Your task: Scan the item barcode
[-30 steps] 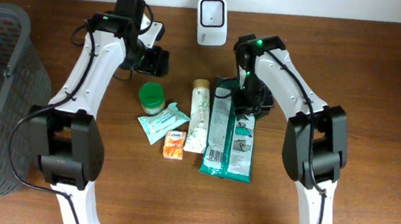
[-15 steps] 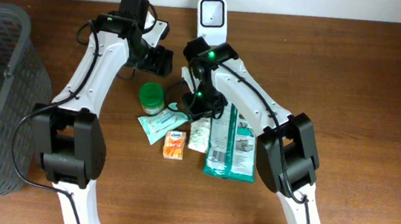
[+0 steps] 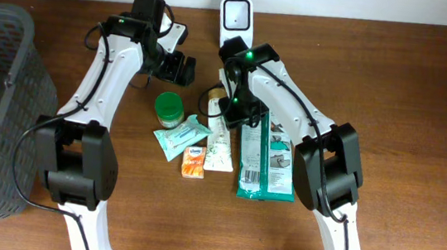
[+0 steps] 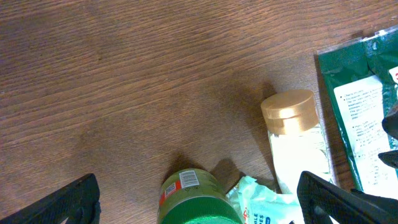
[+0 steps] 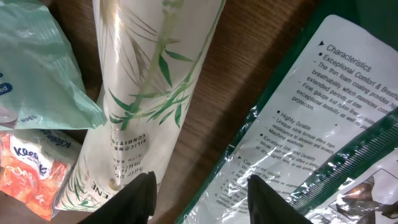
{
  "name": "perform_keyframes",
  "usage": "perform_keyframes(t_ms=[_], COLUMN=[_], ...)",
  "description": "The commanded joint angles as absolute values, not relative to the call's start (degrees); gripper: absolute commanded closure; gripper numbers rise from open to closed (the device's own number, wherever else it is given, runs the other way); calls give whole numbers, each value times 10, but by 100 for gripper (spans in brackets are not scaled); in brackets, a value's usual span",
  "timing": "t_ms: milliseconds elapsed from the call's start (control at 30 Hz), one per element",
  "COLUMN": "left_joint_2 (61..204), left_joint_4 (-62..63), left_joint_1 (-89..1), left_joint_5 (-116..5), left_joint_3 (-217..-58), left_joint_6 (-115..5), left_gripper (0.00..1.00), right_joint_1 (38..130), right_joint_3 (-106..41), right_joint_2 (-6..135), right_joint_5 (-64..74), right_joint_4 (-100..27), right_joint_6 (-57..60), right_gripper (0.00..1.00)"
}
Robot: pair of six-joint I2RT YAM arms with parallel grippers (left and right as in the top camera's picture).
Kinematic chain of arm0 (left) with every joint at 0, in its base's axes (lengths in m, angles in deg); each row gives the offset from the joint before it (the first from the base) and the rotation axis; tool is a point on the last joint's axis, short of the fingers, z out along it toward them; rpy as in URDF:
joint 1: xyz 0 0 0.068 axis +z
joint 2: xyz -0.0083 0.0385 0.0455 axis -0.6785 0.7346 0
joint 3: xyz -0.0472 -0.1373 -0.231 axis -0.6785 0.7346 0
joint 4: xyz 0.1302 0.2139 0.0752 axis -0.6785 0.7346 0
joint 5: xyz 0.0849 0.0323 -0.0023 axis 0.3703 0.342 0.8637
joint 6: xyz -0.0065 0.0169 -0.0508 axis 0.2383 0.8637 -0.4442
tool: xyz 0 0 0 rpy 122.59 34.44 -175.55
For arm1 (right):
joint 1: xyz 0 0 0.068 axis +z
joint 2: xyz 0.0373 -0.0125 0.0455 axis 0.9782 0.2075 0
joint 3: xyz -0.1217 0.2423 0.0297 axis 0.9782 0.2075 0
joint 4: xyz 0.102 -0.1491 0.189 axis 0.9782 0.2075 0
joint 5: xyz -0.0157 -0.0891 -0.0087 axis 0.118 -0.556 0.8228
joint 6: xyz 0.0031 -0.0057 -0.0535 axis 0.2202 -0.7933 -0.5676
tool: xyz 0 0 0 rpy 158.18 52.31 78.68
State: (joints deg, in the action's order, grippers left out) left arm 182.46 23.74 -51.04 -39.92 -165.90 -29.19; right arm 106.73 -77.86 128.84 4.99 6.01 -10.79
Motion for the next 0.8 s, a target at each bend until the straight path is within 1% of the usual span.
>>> perform_keyframes(t_ms=[0,33,100,167,300,400,433,467,500,533,600,633,700,767], left_joint_2=[1830,1830,1830,1830,1830,1830,1830,1830,1830,1830,1830,1830,1830,1830], left_joint_4=[237,237,237,237,237,237,237,237,237,237,237,237,237,237], left_joint_1=[-508,-508,-508,-508,-508,-508,-508,-508,-508,-508,-508,-508,-508,-508], left_joint_5=[-397,-397,-397,-397,-397,-397,-397,-397,-397,-397,-397,-397,-397,-397], left_joint_3=[-1669,-1669,-1669,-1669,-1669,-1669,-1669,-1669,-1669,-1669,-1669,-1669,-1669,-1669], left_joint_6=[-287,-287,-287,-287,-287,-287,-287,-287,-287,-287,-287,-287,-287,-287], left_gripper=[1,1,1,1,1,1,1,1,1,1,1,1,1,1], right_joint_1=[1046,1024,970,947,966,1007,1024,1045,1050,1043,1030,1028,1027,1007], right_joint_3=[-779,-779,-779,-769,-749,-683,-651,-576,-492,-395,-308,-270,-254,-254], right_joint_2=[1289,1277,1259,1259,1259,1254,1239,1188,1120,1036,979,984,997,1001], right_joint_5=[49,59,104,119,114,61,19,-20,-27,-15,45,69,70,64], right_joint_4=[90,110,143,149,153,132,118,76,29,-19,-78,-114,-133,-156], right_joint_6=[-102,-103,-155,-158,-161,-108,-73,-20,0,11,8,8,9,11], right_gripper=[54,53,53,53,54,64,65,66,65,57,53,53,53,54])
